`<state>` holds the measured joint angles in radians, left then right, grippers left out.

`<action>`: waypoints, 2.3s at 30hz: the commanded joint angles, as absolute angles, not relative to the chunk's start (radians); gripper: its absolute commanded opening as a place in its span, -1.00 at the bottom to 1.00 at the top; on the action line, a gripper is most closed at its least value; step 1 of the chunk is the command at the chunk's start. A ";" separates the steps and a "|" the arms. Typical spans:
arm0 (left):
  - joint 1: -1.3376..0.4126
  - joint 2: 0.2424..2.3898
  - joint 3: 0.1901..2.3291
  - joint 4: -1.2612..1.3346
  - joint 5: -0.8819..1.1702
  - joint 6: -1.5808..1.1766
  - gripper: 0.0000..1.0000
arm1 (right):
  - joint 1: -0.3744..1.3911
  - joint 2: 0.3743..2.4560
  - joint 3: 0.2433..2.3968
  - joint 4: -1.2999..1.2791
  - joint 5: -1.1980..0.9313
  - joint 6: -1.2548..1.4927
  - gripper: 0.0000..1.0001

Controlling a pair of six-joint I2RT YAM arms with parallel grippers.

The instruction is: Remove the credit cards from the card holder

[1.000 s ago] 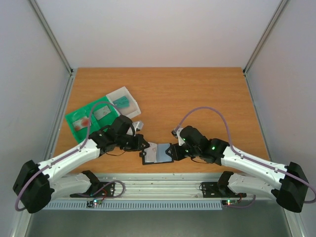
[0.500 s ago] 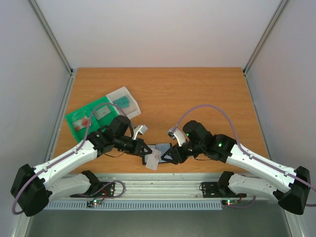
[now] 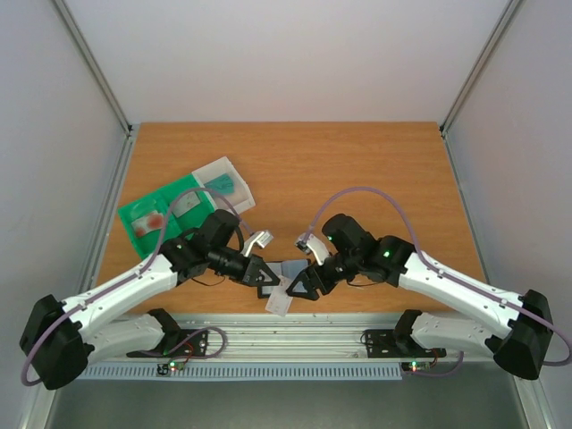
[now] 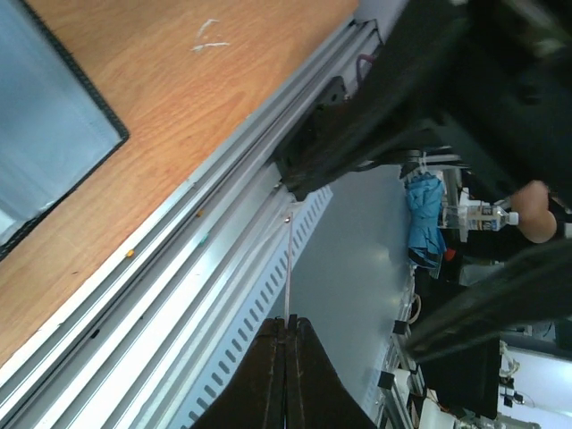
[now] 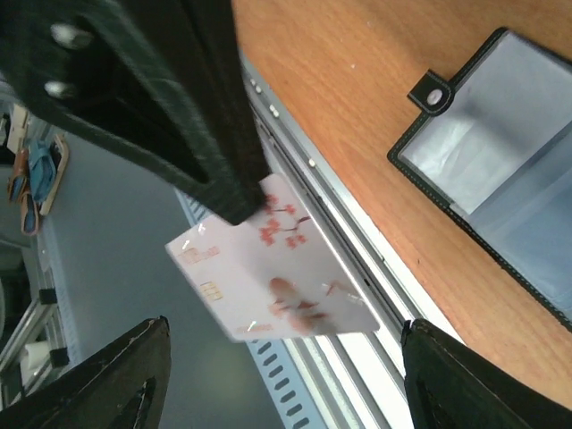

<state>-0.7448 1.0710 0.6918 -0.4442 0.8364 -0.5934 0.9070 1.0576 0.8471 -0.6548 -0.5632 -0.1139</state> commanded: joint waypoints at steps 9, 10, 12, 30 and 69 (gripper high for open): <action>-0.751 1.003 0.635 -0.306 0.912 -0.604 -0.99 | 0.878 1.132 0.845 -0.574 -0.780 -0.147 0.15; -0.751 1.001 0.635 -0.306 0.913 -0.603 -0.99 | 0.876 1.128 0.840 -0.568 -0.791 -0.143 -0.01; -0.750 1.001 0.641 -0.316 0.911 -0.595 -0.99 | 0.872 1.118 0.826 -0.553 -0.806 -0.131 -0.35; -0.751 0.873 0.729 -0.452 0.655 -0.606 -0.07 | 0.867 1.090 0.777 -0.355 -0.836 0.069 -0.98; -0.750 0.582 0.412 0.178 0.331 -1.193 0.20 | 0.861 0.914 0.690 0.119 -0.277 0.569 -0.98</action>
